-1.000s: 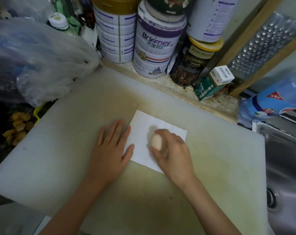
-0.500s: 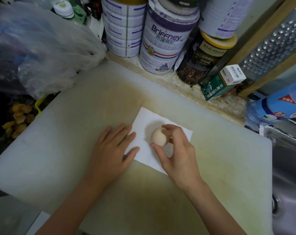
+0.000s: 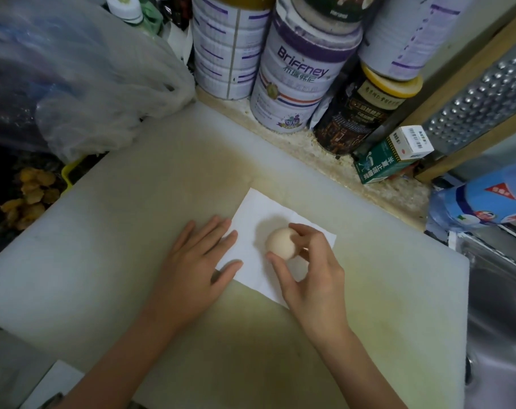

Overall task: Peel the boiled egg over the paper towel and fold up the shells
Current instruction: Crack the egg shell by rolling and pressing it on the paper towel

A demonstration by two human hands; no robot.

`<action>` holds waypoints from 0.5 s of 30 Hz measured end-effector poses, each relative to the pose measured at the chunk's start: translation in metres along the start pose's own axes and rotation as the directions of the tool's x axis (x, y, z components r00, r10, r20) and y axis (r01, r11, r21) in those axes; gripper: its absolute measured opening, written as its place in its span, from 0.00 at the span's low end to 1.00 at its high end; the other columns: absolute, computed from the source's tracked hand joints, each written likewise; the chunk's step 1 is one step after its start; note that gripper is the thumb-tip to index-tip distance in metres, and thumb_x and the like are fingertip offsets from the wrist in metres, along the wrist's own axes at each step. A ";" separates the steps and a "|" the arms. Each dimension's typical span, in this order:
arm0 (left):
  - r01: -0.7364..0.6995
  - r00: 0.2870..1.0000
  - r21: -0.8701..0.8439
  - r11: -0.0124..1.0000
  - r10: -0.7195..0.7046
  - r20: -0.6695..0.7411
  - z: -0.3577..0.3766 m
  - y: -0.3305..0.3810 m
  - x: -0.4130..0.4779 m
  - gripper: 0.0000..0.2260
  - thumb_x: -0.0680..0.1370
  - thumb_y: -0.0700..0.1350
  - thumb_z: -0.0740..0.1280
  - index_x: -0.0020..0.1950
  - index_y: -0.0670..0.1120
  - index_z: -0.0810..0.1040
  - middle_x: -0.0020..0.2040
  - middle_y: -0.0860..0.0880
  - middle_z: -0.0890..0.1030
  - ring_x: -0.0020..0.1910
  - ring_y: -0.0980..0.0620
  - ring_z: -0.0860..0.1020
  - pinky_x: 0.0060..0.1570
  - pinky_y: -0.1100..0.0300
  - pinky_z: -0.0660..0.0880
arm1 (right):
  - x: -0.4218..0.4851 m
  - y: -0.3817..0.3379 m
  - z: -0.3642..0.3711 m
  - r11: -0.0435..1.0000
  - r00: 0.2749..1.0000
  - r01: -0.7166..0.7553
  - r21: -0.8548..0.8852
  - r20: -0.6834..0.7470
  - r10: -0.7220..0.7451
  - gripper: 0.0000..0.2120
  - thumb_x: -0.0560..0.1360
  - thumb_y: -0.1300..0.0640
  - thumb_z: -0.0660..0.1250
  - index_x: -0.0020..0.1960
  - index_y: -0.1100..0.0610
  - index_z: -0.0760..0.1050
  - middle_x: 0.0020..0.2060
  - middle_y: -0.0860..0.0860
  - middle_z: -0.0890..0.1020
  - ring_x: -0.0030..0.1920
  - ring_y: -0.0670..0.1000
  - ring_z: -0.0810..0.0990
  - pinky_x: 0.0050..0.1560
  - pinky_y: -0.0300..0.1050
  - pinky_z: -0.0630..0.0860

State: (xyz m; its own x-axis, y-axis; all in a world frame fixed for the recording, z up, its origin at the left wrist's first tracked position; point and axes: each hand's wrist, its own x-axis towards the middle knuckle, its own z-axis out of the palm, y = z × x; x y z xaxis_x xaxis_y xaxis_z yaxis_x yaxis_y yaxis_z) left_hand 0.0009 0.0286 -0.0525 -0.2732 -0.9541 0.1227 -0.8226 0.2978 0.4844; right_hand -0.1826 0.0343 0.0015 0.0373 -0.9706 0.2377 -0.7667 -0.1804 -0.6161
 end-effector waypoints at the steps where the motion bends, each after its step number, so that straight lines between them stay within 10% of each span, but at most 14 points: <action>1: 0.000 1.000 -0.009 1.000 0.000 0.000 0.001 -0.001 0.000 0.23 0.77 0.55 0.59 0.64 0.43 0.77 0.68 0.47 0.74 0.70 0.50 0.68 0.71 0.47 0.59 | 0.000 0.000 0.001 1.000 1.000 0.004 0.004 0.009 -0.004 0.15 0.72 0.56 0.72 0.53 0.57 0.69 0.55 0.51 0.79 0.51 0.46 0.78 0.50 0.35 0.74; 15: -0.006 0.999 -0.047 0.999 0.004 -0.047 0.003 -0.003 -0.001 0.21 0.77 0.55 0.61 0.63 0.44 0.78 0.68 0.48 0.74 0.71 0.52 0.67 0.71 0.48 0.59 | -0.007 0.009 0.003 0.986 0.985 -0.146 -0.080 0.080 0.152 0.20 0.71 0.48 0.72 0.56 0.51 0.65 0.52 0.46 0.79 0.49 0.48 0.78 0.44 0.34 0.70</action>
State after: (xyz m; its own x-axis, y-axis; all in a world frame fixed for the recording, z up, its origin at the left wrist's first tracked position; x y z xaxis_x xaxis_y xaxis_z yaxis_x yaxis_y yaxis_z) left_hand 0.0022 0.0290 -0.0563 -0.2524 -0.9534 0.1652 -0.7968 0.3016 0.5236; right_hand -0.1883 0.0386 -0.0077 -0.0288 -0.9963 0.0805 -0.8127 -0.0236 -0.5822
